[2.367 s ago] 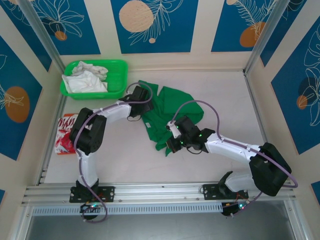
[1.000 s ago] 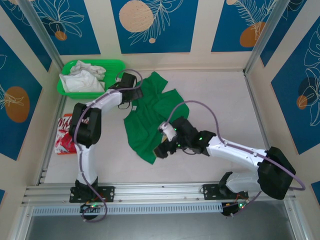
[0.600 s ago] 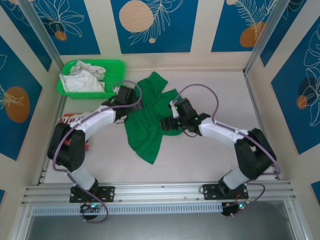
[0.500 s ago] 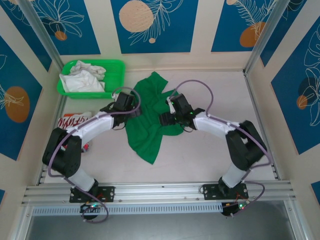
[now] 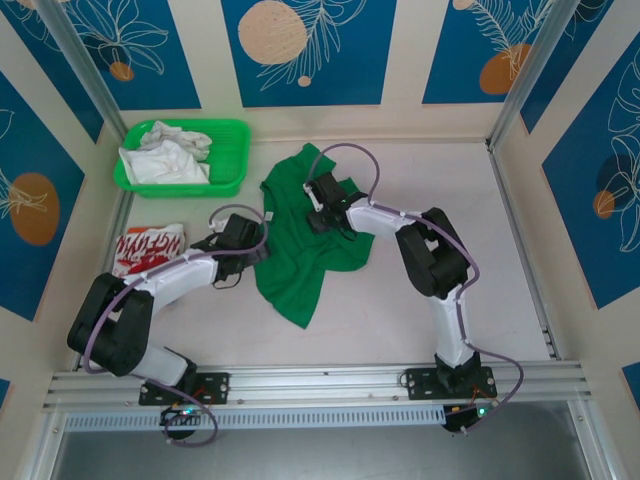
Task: Fold and stack the t-shirts
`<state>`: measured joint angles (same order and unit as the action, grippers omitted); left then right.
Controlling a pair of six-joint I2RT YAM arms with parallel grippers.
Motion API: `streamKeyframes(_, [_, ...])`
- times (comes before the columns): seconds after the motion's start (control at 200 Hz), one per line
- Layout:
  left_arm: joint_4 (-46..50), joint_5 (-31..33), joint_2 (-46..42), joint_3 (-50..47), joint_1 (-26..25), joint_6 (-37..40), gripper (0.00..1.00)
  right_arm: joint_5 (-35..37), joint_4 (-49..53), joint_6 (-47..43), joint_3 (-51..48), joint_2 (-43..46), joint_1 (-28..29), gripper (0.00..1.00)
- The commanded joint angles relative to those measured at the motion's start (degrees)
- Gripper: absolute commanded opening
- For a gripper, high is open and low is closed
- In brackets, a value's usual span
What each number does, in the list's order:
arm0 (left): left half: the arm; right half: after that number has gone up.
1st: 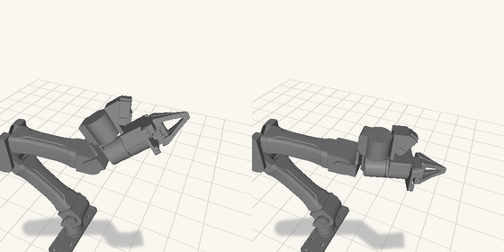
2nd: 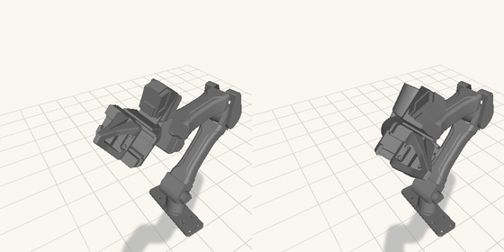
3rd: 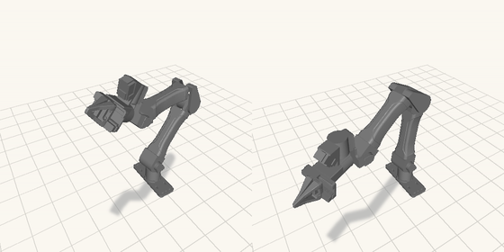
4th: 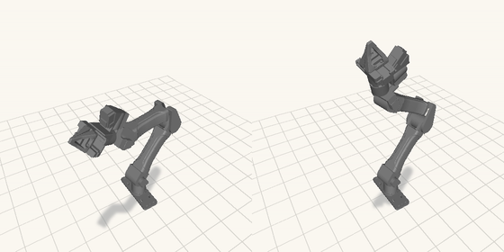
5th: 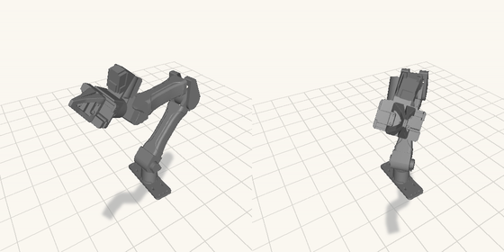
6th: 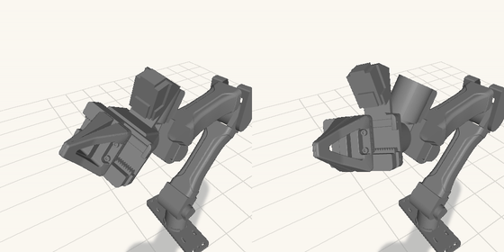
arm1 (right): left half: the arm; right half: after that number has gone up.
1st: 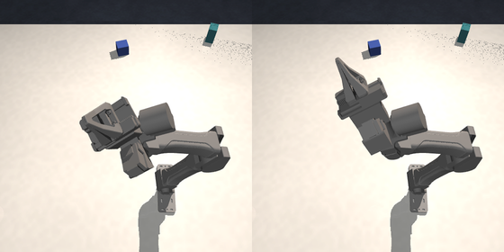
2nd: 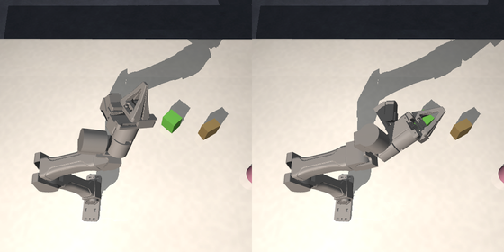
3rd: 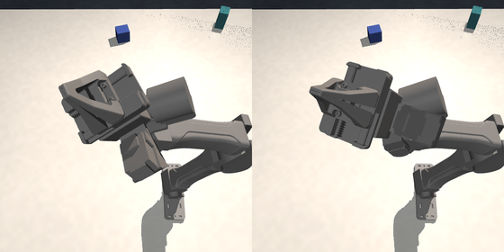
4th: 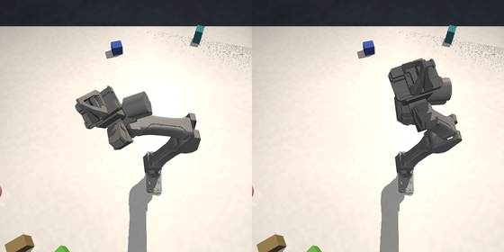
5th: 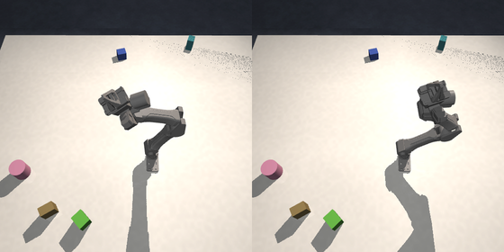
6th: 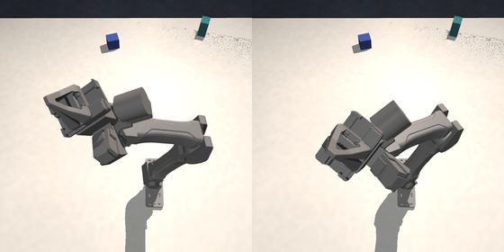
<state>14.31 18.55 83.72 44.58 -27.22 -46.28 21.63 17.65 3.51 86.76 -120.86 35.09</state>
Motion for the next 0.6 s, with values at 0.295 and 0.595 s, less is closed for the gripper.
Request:
streamKeyframes(0.295, [-2.96, -0.14, 0.46, -1.03, 0.15, -1.84, 1.0, -2.34, -0.86, -1.16, -3.27, 7.16, -4.62, 0.0])
streamKeyframes(0.595, [-2.8, 0.16, 0.03, -1.07, 0.13, -1.64, 1.0, -4.36, -4.92, -6.86, -6.25, 9.21, -1.18, 0.0])
